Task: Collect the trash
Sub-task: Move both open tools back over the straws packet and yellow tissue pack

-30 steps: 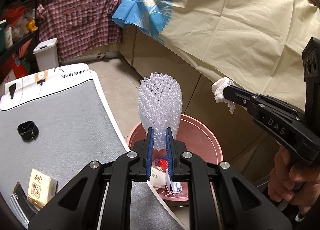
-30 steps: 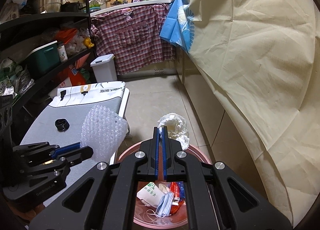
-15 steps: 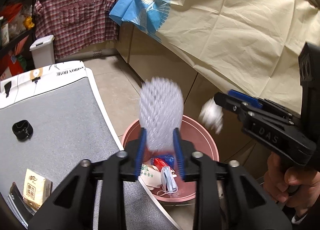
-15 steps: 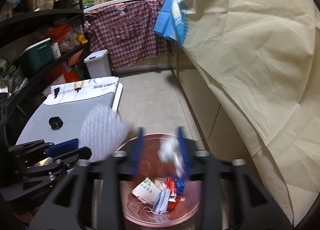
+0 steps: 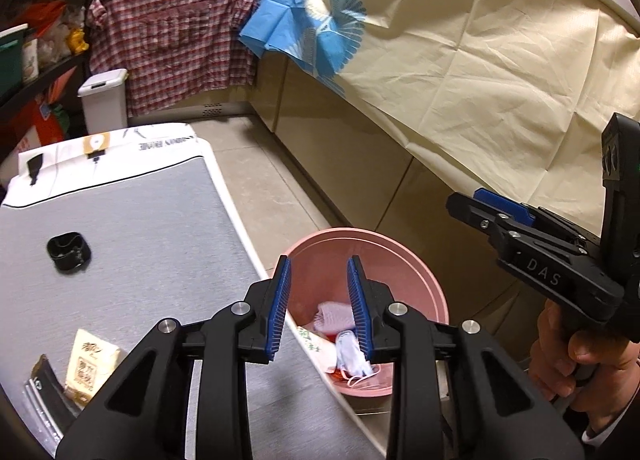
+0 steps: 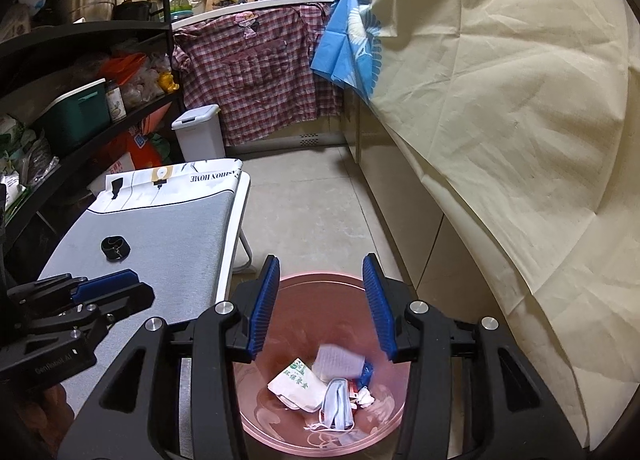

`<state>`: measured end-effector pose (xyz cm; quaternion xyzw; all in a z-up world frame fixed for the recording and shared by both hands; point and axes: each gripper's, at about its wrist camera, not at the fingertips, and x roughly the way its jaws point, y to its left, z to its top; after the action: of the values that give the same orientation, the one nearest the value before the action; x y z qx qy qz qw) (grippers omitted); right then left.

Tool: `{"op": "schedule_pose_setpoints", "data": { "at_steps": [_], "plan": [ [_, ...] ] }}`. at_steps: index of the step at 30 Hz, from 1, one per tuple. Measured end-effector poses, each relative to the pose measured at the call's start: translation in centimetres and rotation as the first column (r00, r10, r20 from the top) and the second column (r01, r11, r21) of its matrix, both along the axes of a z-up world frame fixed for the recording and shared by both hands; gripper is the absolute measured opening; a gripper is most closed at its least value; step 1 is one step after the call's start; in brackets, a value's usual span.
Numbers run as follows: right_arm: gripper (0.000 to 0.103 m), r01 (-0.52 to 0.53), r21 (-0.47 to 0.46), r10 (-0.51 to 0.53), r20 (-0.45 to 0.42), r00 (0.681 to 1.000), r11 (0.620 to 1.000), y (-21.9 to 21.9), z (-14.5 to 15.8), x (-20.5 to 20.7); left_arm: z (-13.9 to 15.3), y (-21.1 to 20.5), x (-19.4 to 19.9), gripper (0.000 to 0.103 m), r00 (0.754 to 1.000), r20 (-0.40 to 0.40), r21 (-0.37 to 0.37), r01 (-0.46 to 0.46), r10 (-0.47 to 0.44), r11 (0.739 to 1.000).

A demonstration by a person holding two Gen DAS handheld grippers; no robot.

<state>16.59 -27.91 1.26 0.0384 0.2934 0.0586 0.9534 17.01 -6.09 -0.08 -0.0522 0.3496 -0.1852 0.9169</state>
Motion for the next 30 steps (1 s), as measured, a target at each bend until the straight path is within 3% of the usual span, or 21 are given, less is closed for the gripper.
{"op": "schedule_pose_setpoints", "data": {
  "at_steps": [12,14,16,20,30],
  "plan": [
    [0.045,-0.065,0.011,0.064,0.068,0.996,0.998,4.4,1.6,-1.4,0.5,7.7,-2.8,0.029,0.989,0.036,0.033,-0.146,0.145,0.989],
    [0.053,-0.084,0.023,0.081,0.098,0.992,0.996,5.6,2.1,-1.9,0.7,9.4,-3.7,0.029,0.983,0.044,0.034,-0.181,0.179,0.983],
    [0.059,-0.101,0.026,0.097,0.132,0.987,0.995,6.9,2.6,-2.5,0.7,11.4,-4.7,0.029,0.974,0.051,0.034,-0.223,0.221,0.974],
    [0.063,-0.156,0.026,0.150,0.163,0.975,0.987,9.7,2.8,-3.2,0.5,14.8,-6.2,0.029,0.953,0.054,0.038,-0.299,0.297,0.953],
    [0.063,-0.315,0.023,0.309,0.132,0.942,0.949,17.8,0.9,-4.7,-0.1,21.7,-9.3,0.029,0.882,0.026,0.030,-0.472,0.471,0.881]
  ]
}}
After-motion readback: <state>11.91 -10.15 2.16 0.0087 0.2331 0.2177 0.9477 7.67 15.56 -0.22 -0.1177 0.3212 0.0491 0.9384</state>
